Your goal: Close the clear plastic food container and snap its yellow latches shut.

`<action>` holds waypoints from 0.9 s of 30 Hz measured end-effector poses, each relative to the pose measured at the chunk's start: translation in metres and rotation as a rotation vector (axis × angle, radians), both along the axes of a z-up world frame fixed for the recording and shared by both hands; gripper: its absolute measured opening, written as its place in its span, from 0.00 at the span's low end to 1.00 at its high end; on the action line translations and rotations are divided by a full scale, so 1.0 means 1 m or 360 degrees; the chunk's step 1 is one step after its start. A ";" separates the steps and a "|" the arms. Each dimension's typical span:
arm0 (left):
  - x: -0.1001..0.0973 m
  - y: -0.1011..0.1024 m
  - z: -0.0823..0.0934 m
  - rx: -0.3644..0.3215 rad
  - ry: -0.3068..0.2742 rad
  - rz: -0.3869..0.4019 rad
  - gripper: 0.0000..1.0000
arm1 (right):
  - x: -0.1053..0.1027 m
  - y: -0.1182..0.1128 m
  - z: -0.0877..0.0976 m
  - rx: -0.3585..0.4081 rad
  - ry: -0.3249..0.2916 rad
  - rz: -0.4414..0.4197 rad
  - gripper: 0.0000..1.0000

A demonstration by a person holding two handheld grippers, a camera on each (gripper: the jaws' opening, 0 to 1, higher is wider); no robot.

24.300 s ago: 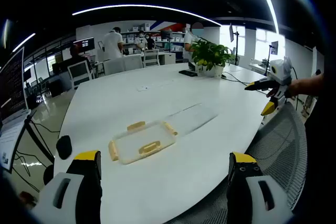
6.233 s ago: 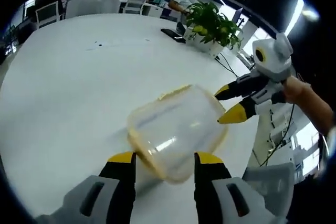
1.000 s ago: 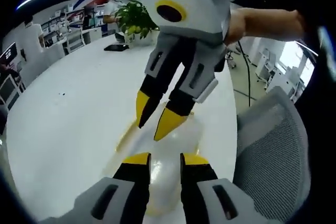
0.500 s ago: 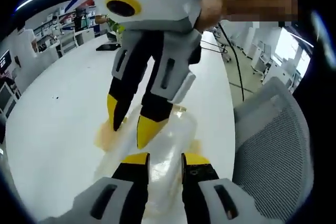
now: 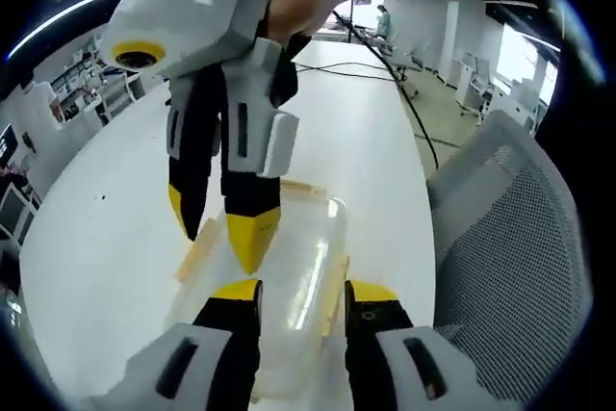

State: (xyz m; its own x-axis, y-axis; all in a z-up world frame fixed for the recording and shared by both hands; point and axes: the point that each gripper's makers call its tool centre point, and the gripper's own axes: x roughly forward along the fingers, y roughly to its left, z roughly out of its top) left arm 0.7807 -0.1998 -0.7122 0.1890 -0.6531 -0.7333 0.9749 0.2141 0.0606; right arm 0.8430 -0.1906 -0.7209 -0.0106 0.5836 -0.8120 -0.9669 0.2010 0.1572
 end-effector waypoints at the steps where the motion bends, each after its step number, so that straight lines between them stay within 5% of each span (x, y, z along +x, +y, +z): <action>1: 0.000 0.000 0.000 0.0009 -0.0039 -0.0040 0.29 | 0.000 0.001 0.001 0.0023 0.0025 -0.0015 0.37; 11: -0.007 0.000 -0.002 0.0022 -0.0112 -0.0130 0.36 | -0.001 0.002 0.000 0.0003 0.0114 0.0018 0.38; 27: -0.004 0.000 -0.003 0.0090 -0.0302 -0.0216 0.29 | -0.004 0.003 -0.002 -0.0107 0.0219 0.0078 0.38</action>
State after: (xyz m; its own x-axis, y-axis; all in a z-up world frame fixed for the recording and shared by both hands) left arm 0.7764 -0.2000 -0.7154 0.2404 -0.6409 -0.7291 0.9645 0.0729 0.2539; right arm 0.8387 -0.1873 -0.7228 -0.1515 0.5241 -0.8381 -0.9460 0.1688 0.2766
